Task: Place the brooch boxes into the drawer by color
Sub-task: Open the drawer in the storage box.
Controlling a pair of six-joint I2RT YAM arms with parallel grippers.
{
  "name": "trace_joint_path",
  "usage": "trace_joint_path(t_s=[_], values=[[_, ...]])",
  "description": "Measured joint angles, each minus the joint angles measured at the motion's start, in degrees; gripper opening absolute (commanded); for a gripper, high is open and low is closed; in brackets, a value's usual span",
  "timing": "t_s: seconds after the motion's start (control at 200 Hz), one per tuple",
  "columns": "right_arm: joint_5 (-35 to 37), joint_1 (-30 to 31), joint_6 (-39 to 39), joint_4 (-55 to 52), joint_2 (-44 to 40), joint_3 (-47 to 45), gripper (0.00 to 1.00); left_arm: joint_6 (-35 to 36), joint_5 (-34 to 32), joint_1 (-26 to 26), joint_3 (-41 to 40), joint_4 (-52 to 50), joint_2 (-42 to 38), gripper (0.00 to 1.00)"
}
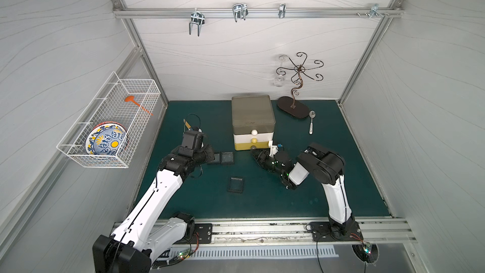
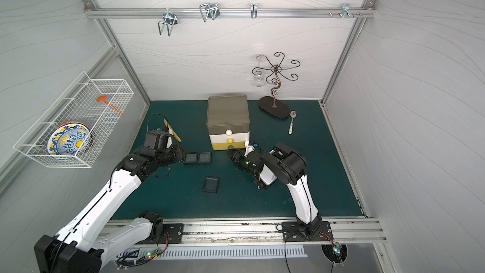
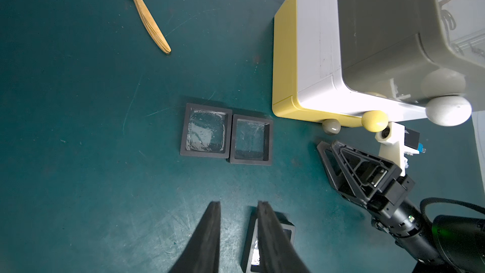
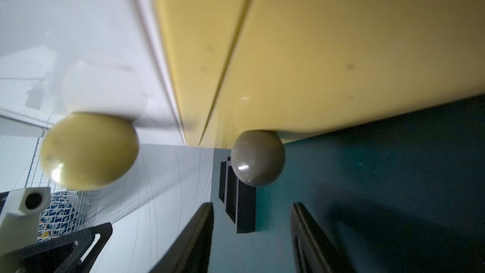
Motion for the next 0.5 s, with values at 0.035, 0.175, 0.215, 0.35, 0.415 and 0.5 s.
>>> trace_joint_path(t_s=[0.035, 0.175, 0.215, 0.35, 0.415, 0.5], values=[[1.01, 0.09, 0.26, 0.09, 0.00, 0.00, 0.52, 0.00, 0.04, 0.00, -0.02, 0.00, 0.00, 0.28], [5.81, 0.20, 1.70, 0.04, 0.00, 0.26, 0.52, 0.00, 0.31, 0.00, -0.22, 0.00, 0.00, 0.28], [7.26, 0.35, 2.27, 0.02, 0.00, 0.26, 0.52, 0.00, 0.42, 0.00, -0.33, 0.02, -0.02, 0.28], [11.04, 1.03, 3.19, 0.02, 0.00, 0.26, 0.53, 0.00, 0.85, 0.00, -0.63, 0.02, -0.04, 0.28], [11.98, 1.44, 3.85, 0.09, 0.13, 0.28, 0.52, 0.00, 1.07, 0.00, -0.74, 0.00, -0.07, 0.28], [12.87, 1.81, 4.52, 0.17, 0.55, 0.85, 0.52, 0.00, 1.31, 0.00, -0.85, 0.02, -0.15, 0.28]])
